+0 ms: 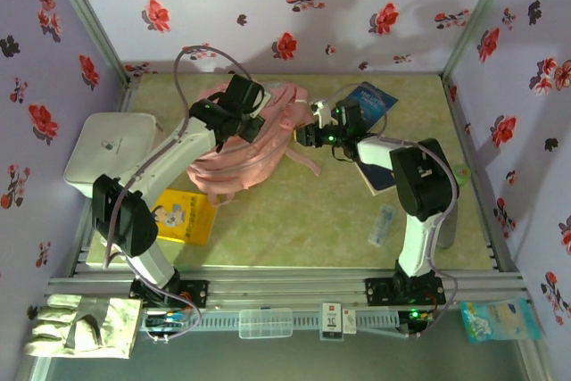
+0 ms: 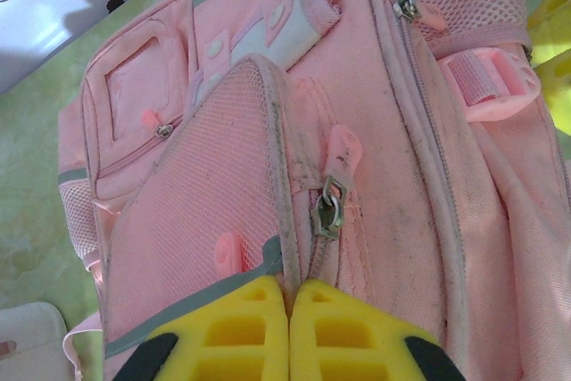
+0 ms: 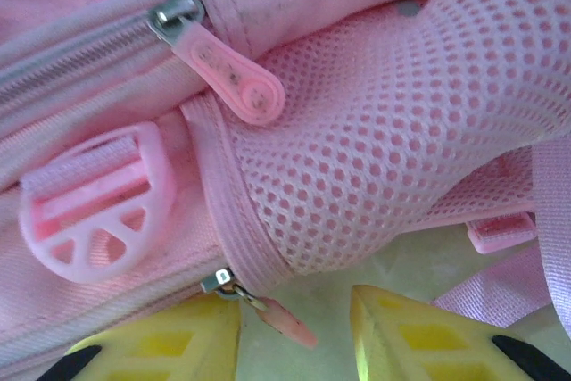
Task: Pack the student bag
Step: Unzip the student bag at the center of the table.
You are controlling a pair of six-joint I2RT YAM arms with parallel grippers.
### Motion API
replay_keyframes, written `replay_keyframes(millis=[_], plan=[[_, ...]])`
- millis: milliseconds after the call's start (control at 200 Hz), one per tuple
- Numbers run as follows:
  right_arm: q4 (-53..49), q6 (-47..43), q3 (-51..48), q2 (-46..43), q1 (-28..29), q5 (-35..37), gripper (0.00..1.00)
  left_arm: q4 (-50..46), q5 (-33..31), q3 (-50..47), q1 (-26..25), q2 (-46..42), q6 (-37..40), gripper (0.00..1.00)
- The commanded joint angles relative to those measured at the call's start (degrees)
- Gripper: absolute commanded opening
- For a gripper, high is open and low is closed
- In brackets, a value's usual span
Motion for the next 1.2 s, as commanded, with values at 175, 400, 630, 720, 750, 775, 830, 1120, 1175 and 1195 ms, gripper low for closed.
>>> replay_keyframes(millis=[175, 400, 630, 720, 750, 775, 830, 1120, 1175, 1195], plan=[[0.0, -3.5, 2.5, 2.4, 0.3, -2.2, 0.33, 5.9, -0.4, 0.6, 0.6, -3.2, -2.0, 0.0], [-0.9, -5.5, 2.9, 2.4, 0.4, -1.7, 0.2, 6.0, -0.4, 0.6, 0.8, -3.0, -2.3, 0.0], [-0.3, -6.0, -1.1, -0.6, 0.4, -1.7, 0.04, 6.4, -0.5, 1.0, 0.9, -1.0, -5.0, 0.0], [-0.8, -6.3, -3.3, -2.7, 0.8, -1.5, 0.02, 7.2, -0.4, 1.0, 1.0, 0.9, -6.2, 0.0], [-1.0, -6.6, -4.1, -3.5, 1.0, -1.1, 0.02, 7.5, -0.5, 1.1, 0.9, 1.8, -6.2, 0.0], [-1.5, -7.0, -4.8, -4.3, 1.2, -0.5, 0.02, 7.5, -0.1, 1.4, 0.9, 2.5, -8.0, 0.0], [-2.7, -7.9, -6.1, -5.8, 1.9, 0.4, 0.02, 7.5, 1.2, 2.1, 0.9, 4.2, -8.6, 0.0], [-11.2, -12.4, -9.4, -9.6, 6.7, 5.2, 0.03, 7.5, 4.7, 6.1, -0.4, 12.3, -11.4, 0.0], [-10.9, -11.7, -10.5, -10.2, 7.9, 5.9, 0.03, 7.6, 4.8, 6.9, -0.5, 13.5, -12.0, 0.0], [-10.8, -11.4, -10.9, -10.4, 8.4, 6.2, 0.03, 7.6, 5.0, 7.1, -0.6, 13.9, -12.3, 0.0]])
